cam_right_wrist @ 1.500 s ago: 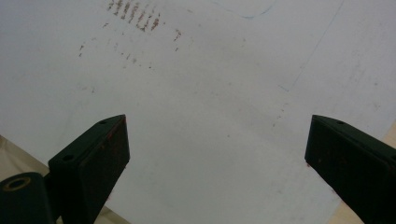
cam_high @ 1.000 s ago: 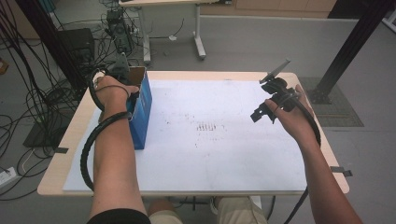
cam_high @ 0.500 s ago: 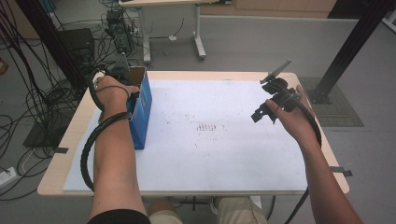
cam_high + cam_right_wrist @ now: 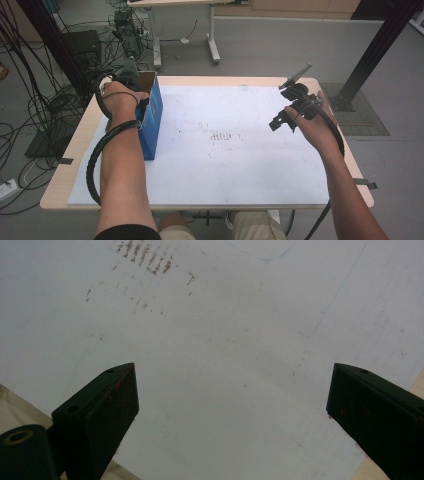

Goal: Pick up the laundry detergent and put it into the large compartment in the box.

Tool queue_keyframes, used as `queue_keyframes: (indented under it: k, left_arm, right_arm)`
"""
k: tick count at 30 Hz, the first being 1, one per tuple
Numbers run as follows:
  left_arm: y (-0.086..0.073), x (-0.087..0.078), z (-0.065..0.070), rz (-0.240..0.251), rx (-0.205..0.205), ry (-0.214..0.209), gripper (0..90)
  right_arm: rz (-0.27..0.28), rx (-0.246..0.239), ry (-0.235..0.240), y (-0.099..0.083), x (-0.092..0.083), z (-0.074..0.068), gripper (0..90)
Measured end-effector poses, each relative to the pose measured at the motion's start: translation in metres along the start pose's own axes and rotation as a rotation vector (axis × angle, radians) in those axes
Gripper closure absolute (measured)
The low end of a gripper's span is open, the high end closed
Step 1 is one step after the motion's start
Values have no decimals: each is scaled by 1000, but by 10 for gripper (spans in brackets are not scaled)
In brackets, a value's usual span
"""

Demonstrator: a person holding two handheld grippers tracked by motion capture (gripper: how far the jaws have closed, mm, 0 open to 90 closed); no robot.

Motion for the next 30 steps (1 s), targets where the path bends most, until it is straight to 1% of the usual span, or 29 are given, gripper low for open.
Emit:
queue_keyframes:
  k: [30]
  left_arm:
    - [-2, 0, 0, 8, -2, -2, 355]
  right_arm:
    - [4, 3, -4, 0, -4, 0, 67]
Point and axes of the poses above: each handheld gripper's, and its own axes: x roughly forward along the jaws, y roughly out of its top, z roughly to its right, the point moved 9 cm from there along x, roughly forward along the jaws, and after that the axes turned 1 degree about -z, right-handed, at the moved point
